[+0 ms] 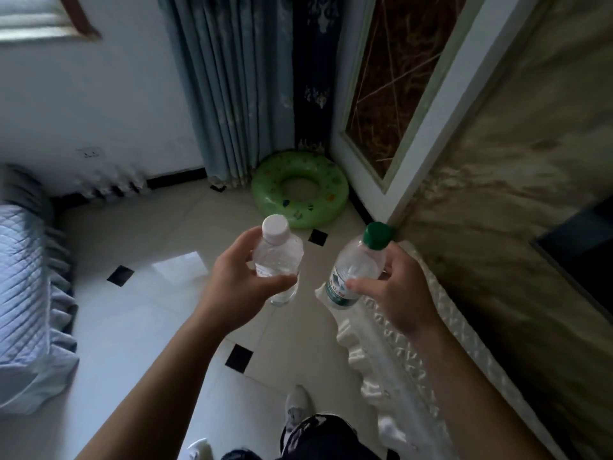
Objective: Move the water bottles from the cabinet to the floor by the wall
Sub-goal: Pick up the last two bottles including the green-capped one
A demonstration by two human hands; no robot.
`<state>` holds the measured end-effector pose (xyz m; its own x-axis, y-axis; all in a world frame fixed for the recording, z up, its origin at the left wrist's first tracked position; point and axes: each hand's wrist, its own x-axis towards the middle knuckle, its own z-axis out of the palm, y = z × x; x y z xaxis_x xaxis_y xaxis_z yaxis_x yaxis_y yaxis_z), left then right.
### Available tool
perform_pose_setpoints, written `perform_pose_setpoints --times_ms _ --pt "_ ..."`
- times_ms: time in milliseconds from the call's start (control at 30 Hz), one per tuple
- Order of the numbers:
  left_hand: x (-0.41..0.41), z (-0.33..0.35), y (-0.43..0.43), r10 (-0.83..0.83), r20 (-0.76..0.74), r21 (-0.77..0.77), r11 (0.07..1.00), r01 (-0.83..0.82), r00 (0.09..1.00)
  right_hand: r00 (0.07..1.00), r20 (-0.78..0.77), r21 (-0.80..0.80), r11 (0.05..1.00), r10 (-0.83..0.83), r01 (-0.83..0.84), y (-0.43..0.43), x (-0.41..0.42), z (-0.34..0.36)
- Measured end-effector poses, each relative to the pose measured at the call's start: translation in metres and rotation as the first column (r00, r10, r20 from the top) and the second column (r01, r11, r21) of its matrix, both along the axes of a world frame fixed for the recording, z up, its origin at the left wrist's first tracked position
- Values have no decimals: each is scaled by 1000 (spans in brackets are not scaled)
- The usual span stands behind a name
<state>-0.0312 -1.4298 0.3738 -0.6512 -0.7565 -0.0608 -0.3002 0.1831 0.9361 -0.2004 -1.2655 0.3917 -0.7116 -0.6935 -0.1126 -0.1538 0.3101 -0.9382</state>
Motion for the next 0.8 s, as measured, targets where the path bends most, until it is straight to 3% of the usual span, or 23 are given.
perform_pose_setpoints --times_ms 300,800 --pt "4 -1 -126 84 -40 11 996 -83 996 996 -38 8 996 84 -84 -137 -5 10" --pt "52 -4 -371 33 -60 6 999 -32 998 997 -82 7 1000 -8 9 -380 58 -5"
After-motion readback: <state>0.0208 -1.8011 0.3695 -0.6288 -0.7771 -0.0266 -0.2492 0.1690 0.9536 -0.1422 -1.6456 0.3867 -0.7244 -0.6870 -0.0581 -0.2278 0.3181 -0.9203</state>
